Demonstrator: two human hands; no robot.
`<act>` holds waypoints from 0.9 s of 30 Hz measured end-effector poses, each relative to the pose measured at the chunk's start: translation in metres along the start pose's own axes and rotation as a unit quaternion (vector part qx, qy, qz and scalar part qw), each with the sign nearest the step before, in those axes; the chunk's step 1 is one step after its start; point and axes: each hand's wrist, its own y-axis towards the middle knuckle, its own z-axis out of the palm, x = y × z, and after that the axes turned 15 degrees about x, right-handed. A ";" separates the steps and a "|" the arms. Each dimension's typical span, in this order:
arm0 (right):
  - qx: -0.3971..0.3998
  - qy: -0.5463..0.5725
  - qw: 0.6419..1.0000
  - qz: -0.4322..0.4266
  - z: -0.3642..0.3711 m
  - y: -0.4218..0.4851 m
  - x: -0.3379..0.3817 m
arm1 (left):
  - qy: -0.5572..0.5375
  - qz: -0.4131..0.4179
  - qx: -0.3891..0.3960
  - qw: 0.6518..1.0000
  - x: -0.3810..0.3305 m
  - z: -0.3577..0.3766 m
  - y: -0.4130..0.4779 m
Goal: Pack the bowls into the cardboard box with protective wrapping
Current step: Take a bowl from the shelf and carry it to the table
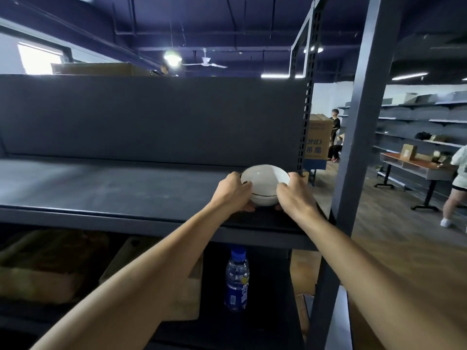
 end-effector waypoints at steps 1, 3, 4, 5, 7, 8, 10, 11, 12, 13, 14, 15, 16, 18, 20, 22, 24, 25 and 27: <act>0.014 0.005 1.000 -0.008 0.003 -0.002 0.003 | 0.003 0.003 -0.007 1.000 0.002 -0.005 -0.007; 0.047 0.017 0.998 -0.025 0.011 -0.006 0.013 | 0.027 0.006 -0.028 0.999 0.006 -0.018 -0.023; 0.061 0.023 0.997 -0.035 0.015 -0.008 0.018 | 0.040 0.007 -0.036 0.999 0.007 -0.024 -0.031; 0.075 0.030 0.996 -0.045 0.019 -0.011 0.023 | 0.057 0.009 -0.047 0.997 0.008 -0.030 -0.038; 0.105 0.057 0.990 -0.069 0.033 -0.017 0.036 | 0.107 0.015 -0.088 0.990 0.014 -0.047 -0.057; 0.120 0.065 0.987 -0.084 0.041 -0.020 0.043 | 0.131 0.016 -0.110 0.985 0.017 -0.056 -0.066; 0.148 0.080 0.980 -0.109 0.059 -0.027 0.058 | 0.172 0.000 -0.146 0.974 0.025 -0.075 -0.088; 0.162 0.089 0.975 -0.120 0.068 -0.032 0.066 | 0.178 -0.012 -0.161 0.971 0.029 -0.083 -0.100; 0.175 0.098 0.971 -0.131 0.078 -0.037 0.073 | 0.174 -0.022 -0.174 0.969 0.034 -0.090 -0.113; 0.189 0.106 0.966 -0.141 0.088 -0.042 0.081 | 0.162 -0.027 -0.185 0.969 0.039 -0.097 -0.126; 0.201 0.110 0.962 -0.149 0.099 -0.046 0.088 | 0.145 -0.031 -0.195 0.969 0.043 -0.103 -0.139; 0.210 0.109 0.959 -0.156 0.110 -0.052 0.095 | 0.130 -0.036 -0.205 0.969 0.048 -0.109 -0.153; 0.219 0.107 0.956 -0.164 0.120 -0.059 0.101 | 0.118 -0.041 -0.214 0.969 0.054 -0.114 -0.166; 0.248 0.103 0.945 -0.185 0.143 -0.076 0.114 | 0.096 -0.058 -0.236 0.965 0.065 -0.125 -0.196; 0.286 0.109 0.930 -0.202 0.164 -0.097 0.125 | 0.074 -0.078 -0.260 0.960 0.079 -0.133 -0.229; 0.326 0.115 0.913 -0.215 0.184 -0.122 0.135 | 0.065 -0.099 -0.281 0.952 0.092 -0.139 -0.263; 0.356 0.114 0.900 -0.223 0.201 -0.150 0.142 | 0.045 -0.117 -0.299 0.946 0.105 -0.140 -0.298; 0.368 0.113 0.894 -0.228 0.207 -0.164 0.145 | 0.036 -0.125 -0.307 0.943 0.112 -0.140 -0.315; 0.397 0.109 0.879 -0.240 0.220 -0.192 0.149 | 0.023 -0.144 -0.322 0.935 0.124 -0.137 -0.348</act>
